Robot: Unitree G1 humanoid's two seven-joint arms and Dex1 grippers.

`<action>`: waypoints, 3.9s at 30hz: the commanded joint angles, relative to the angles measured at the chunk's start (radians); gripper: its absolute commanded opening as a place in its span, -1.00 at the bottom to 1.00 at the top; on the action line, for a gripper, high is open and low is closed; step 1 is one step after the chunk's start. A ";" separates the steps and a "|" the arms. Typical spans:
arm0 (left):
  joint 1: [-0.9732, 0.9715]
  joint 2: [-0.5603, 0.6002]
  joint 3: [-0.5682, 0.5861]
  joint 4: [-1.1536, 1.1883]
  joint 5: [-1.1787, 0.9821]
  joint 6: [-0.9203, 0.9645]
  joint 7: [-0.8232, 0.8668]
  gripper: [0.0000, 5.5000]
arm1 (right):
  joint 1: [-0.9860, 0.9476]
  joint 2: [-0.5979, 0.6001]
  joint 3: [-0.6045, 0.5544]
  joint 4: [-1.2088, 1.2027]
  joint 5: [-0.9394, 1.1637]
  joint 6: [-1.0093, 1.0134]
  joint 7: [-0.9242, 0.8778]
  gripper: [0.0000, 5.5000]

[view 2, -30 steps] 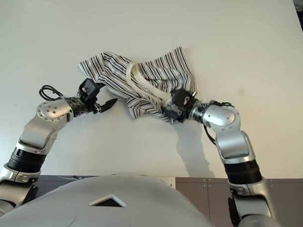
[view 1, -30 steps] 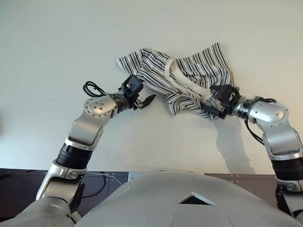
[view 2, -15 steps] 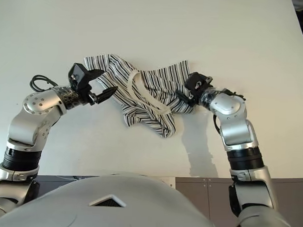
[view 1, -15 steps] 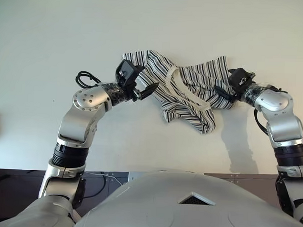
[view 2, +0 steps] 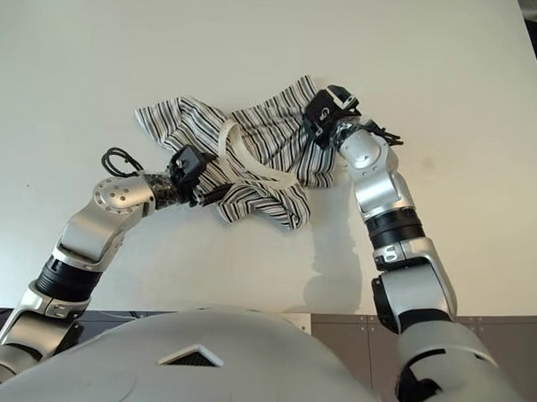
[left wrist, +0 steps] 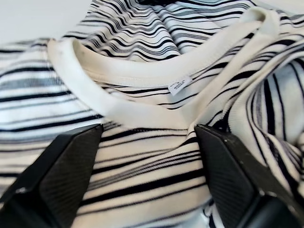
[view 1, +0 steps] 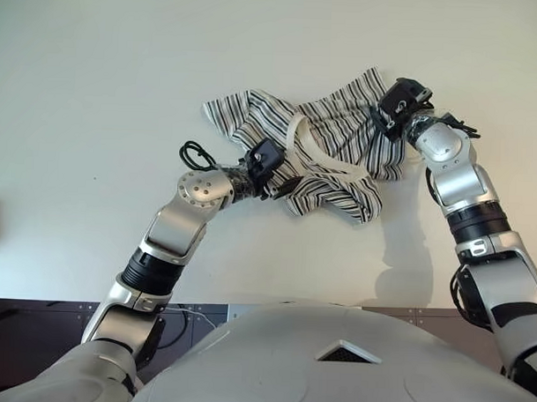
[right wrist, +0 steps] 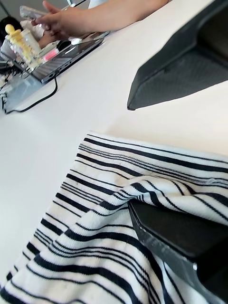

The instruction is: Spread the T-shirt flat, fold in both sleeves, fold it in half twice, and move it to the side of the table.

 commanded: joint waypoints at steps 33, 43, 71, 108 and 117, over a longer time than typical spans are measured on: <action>-0.648 -0.013 0.081 1.343 0.270 -0.786 -0.305 0.30 | 0.686 -0.239 -0.196 -0.900 0.622 0.613 0.404 0.25; 0.056 0.108 0.098 0.513 0.203 -0.478 -0.147 0.30 | 0.566 -0.333 -0.115 -0.726 0.248 0.254 0.320 0.25; 0.060 0.163 0.184 0.056 0.026 -0.112 -0.172 0.30 | 0.620 -0.323 -0.148 -0.755 0.337 0.341 0.437 0.25; -0.059 0.061 0.365 0.074 -0.087 -0.231 -0.080 -0.96 | 0.530 -0.268 -0.230 -0.737 0.374 0.286 0.400 -0.95; -0.378 0.000 0.482 0.170 -0.135 -0.264 0.049 -0.96 | 0.104 -0.183 -0.311 -0.606 0.404 0.180 0.328 -0.95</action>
